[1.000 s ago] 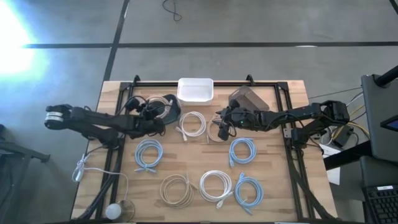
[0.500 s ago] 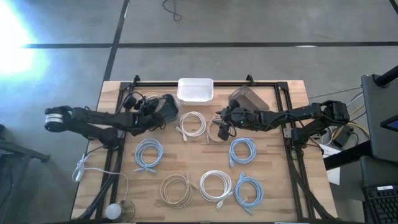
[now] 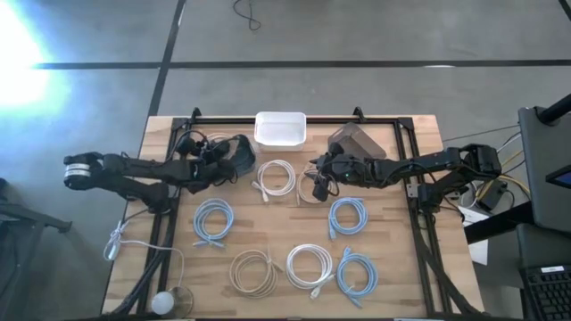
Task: Sort HDMI cables
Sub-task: Put the middle light brown HDMI cable into the blue bin, then put the bottom light brown HDMI cable into the blue bin
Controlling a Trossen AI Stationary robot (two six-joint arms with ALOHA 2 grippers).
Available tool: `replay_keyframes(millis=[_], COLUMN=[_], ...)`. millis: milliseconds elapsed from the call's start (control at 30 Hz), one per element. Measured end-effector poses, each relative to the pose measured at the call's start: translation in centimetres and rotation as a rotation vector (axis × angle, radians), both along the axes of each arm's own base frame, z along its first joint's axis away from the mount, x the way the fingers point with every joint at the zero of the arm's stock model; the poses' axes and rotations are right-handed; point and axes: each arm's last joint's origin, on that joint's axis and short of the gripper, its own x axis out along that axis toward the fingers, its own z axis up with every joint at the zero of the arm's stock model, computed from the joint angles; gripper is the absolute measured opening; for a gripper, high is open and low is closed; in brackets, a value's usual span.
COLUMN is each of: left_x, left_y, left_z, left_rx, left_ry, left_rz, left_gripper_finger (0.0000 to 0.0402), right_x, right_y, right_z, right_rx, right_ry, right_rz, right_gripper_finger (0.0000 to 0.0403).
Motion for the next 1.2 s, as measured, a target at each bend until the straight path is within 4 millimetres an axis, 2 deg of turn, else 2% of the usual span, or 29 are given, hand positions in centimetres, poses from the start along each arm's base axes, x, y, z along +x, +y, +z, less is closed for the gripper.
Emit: replay_keyframes(millis=[200,300,433,567,700,867,1000,1200], left_x=[0.1,0.6,1.4,2.6,4.2,5.6,6.0,5.7], left_y=[0.0,0.0,0.0,-0.2,-1.0,-2.9,-5.1,-8.9], left_z=[0.0,0.3,1.7,4.0,6.0,7.1,6.6,4.9], left_rx=[-0.010,-0.077,-0.082,-0.090,-0.241,-0.585,-0.826,-0.917], left_ry=[-0.017,-0.036,-0.047,-0.090,-0.154,-0.264,-0.333,-0.332], left_rz=[-0.011,-0.069,-0.101,-0.165,-0.398,-0.831,-1.072,-1.212], left_gripper_finger=[0.0190,0.0202,0.0209,0.0207,0.0207,0.0206,0.0206,0.0206], right_x=[0.0,0.0,0.0,0.0,0.0,0.0,0.0,0.2], right_y=[0.0,0.0,0.0,0.0,0.0,0.0,0.0,0.0], right_z=[0.0,0.0,0.0,0.0,0.0,0.0,0.0,-0.6], right_rx=[0.000,0.000,0.000,0.000,0.000,0.024,0.024,0.026], right_ry=[0.000,0.000,0.000,0.000,0.000,-0.011,-0.011,0.008], right_rz=[0.000,0.000,0.000,0.000,0.001,-0.014,-0.014,-0.015], right_gripper_finger=[0.0210,0.0210,0.0210,0.0210,0.0210,0.0210,0.0210,0.0210])
